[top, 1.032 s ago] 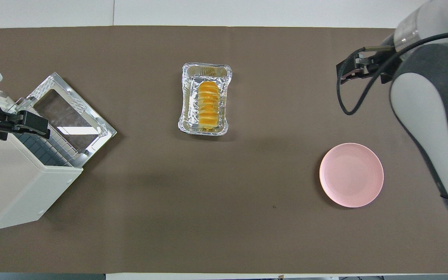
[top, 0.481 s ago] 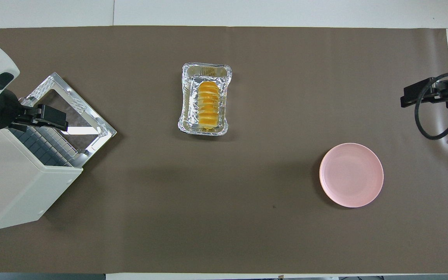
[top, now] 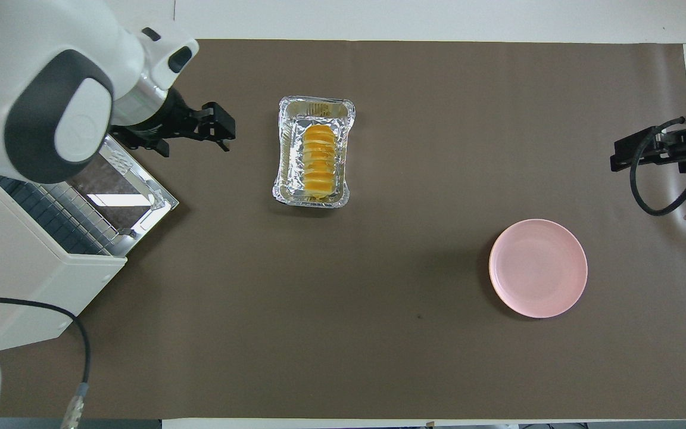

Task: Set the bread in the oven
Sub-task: 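Reach the left gripper to the foil tray holding the bread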

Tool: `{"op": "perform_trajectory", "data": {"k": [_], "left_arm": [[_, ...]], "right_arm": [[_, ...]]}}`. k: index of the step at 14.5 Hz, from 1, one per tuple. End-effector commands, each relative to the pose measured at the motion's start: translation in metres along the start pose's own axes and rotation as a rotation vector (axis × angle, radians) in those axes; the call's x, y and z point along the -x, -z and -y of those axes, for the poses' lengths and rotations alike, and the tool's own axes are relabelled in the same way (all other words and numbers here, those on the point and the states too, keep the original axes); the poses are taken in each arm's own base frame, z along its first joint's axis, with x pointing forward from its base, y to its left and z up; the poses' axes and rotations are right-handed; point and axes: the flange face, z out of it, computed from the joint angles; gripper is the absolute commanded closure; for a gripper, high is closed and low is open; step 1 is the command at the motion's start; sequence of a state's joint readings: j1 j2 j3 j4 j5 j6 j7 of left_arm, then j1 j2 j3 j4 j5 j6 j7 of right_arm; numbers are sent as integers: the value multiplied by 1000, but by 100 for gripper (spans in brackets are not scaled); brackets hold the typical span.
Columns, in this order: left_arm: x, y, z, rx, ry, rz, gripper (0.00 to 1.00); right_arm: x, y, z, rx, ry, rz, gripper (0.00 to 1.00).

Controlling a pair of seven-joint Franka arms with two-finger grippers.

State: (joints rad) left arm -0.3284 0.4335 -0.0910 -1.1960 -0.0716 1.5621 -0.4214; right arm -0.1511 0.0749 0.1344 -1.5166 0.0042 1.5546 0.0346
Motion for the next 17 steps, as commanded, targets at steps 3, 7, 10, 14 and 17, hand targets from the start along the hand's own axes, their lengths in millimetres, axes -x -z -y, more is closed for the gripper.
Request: {"op": "perform_trajectory", "data": {"k": [3,7,10,14,17], "left_arm": [[-13,-74,-120,7,69,-87,0],[-5,-153,-175,-25,57,-116,0],[9,-194,-196,-41,21,-118,0],[6,-209,-192,-31,29,-125,0],[6,-212,-191,-33,30,-121,0]], "right_arm": [[6,0,-23,21,-44,-15,0],[6,-1,-25,41,-35,-7,0],[7,-1,-26,43,-35,-4,0],[7,0,-31,41,-51,-10,0],[11,4,-29,42,-49,-12,0]]}}
